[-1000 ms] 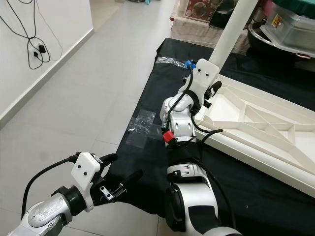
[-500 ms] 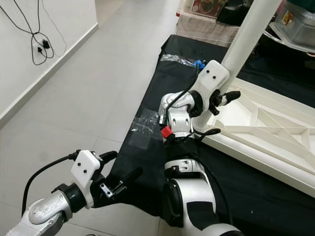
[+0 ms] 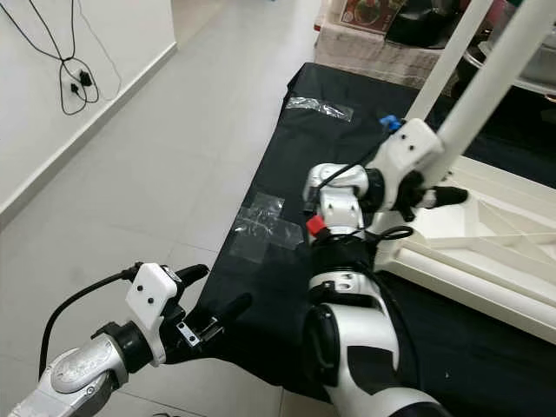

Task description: Building children table

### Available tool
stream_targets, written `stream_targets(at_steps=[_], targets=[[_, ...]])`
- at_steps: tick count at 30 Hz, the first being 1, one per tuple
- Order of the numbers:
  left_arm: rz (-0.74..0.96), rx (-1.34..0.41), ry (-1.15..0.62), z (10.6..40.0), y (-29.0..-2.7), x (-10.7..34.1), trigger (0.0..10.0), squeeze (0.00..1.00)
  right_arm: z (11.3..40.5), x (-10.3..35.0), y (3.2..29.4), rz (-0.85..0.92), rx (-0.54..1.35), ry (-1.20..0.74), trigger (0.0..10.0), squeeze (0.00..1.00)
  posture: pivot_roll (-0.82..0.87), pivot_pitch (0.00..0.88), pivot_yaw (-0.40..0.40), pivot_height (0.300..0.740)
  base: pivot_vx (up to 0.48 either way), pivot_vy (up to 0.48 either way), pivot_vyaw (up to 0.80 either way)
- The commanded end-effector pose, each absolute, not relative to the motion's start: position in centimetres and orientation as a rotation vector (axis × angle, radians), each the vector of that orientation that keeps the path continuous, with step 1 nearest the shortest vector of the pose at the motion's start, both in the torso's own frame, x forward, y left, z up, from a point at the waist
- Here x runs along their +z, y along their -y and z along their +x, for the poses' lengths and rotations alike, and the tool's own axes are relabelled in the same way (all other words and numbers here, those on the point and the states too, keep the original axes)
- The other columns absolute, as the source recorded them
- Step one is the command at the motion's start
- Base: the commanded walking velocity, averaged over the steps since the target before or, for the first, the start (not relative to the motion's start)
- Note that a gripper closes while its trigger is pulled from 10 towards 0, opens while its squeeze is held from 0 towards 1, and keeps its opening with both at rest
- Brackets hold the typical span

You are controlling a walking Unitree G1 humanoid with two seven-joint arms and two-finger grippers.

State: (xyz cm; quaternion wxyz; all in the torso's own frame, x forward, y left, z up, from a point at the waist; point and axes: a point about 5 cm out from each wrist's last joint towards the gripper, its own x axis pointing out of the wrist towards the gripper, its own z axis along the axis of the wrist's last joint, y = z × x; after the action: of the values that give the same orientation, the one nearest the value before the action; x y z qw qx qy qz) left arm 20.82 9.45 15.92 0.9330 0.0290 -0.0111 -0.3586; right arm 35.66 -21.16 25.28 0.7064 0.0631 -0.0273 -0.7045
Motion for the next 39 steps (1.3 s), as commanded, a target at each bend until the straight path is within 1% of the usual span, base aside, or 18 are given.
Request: stream_targets(at_steps=[1,2,5,7,15,21,22,23,25,26,28,31,34,35,36,37,38,39], targets=[[0.073,-0.746,0.003,20.7,-9.4,15.4,10.0,0.0,34.6,21.9,23.4,0.063,-1.712,-0.103,10.0,0.0,0.11,0.171,-0.082,0.74,0.0,0.0,0.0],[0.073,-0.746,0.003,20.7,-9.4,15.4,10.0,0.0,34.6,21.9,23.4,0.063,-1.712,-0.103,10.0,0.0,0.11,0.171,-0.082,0.74,0.0,0.0,0.0],[0.072,-0.755,0.005,20.7,-9.3,15.4,10.0,0.0,34.0,21.8,25.2,0.077,-1.792,-0.127,10.0,0.0,0.11,0.164,-0.076,0.74,0.0,0.0,0.0],[0.072,-0.759,0.003,20.6,-9.2,15.4,10.0,0.0,33.9,21.7,25.4,0.079,-1.804,-0.133,10.0,0.0,0.11,0.159,-0.075,0.74,0.0,0.0,0.0],[0.077,-0.765,0.003,20.6,-9.3,15.3,10.0,0.0,33.9,21.6,25.6,0.09,-1.81,-0.159,10.0,0.0,0.11,0.154,-0.075,0.74,0.0,0.0,0.0],[0.073,-0.771,0.007,20.6,-9.1,15.4,10.0,0.0,34.0,21.5,25.6,0.15,-1.795,-0.173,10.0,0.0,0.11,0.145,-0.067,0.74,0.0,0.0,0.0],[0.069,-0.778,0.008,20.5,-8.9,15.4,10.0,0.0,34.2,22.1,25.5,0.146,-1.77,-0.119,10.0,0.0,0.11,0.143,-0.069,0.74,0.0,0.0,0.0],[0.069,-0.778,0.008,20.5,-8.9,15.4,10.0,0.0,34.2,22.1,25.5,0.146,-1.77,-0.119,10.0,0.0,0.11,0.143,-0.069,0.74,0.0,0.0,0.0],[0.061,-0.79,0.007,20.3,-8.5,15.3,10.0,0.0,34.7,23.8,25.3,0.14,-1.703,0.027,10.0,0.0,0.11,0.145,-0.069,0.74,0.0,0.0,0.0],[0.061,-0.79,0.007,20.3,-8.5,15.3,10.0,0.0,34.7,23.8,25.3,0.14,-1.703,0.027,10.0,0.0,0.11,0.145,-0.069,0.74,0.0,0.0,0.0],[0.057,-0.794,0.005,20.2,-8.4,15.2,10.0,0.0,34.9,26.1,24.9,0.121,-1.641,0.177,10.0,0.0,0.11,0.147,-0.07,0.74,0.0,0.0,0.0],[0.072,-0.8,0.006,20.1,-8.3,15.1,10.0,0.0,35.0,28.5,24.2,0.127,-1.569,0.315,10.0,0.0,0.11,0.146,-0.068,0.74,0.0,0.0,0.0],[0.072,-0.801,0.005,20.1,-8.2,15.1,10.0,0.0,35.0,29.2,23.9,0.125,-1.543,0.356,10.0,0.0,0.11,0.146,-0.068,0.74,0.0,0.0,0.0],[0.07,-0.802,0.005,20.1,-8.2,15.1,10.0,0.0,34.9,30.2,23.5,0.122,-1.496,0.425,10.0,0.0,0.11,0.142,-0.067,0.74,0.0,0.0,0.0],[0.07,-0.802,0.005,20.1,-8.2,15.1,10.0,0.0,34.9,30.2,23.5,0.122,-1.496,0.425,10.0,0.0,0.11,0.142,-0.067,0.74,0.0,0.0,0.0],[0.07,-0.802,0.006,20.1,-8.1,15.1,10.0,0.0,34.9,31.2,23.1,0.126,-1.449,0.485,10.0,0.0,0.11,0.142,-0.067,0.74,0.0,0.0,0.0],[0.07,-0.801,0.009,20.3,-8.1,15.1,10.0,0.0,34.9,32.6,22.3,0.135,-1.325,0.579,10.0,0.0,0.11,0.142,-0.068,0.74,0.0,0.0,0.0],[0.07,-0.801,0.009,20.3,-8.1,15.1,10.0,0.0,34.9,32.6,22.3,0.135,-1.325,0.579,10.0,0.0,0.11,0.142,-0.068,0.74,0.0,0.0,0.0]])
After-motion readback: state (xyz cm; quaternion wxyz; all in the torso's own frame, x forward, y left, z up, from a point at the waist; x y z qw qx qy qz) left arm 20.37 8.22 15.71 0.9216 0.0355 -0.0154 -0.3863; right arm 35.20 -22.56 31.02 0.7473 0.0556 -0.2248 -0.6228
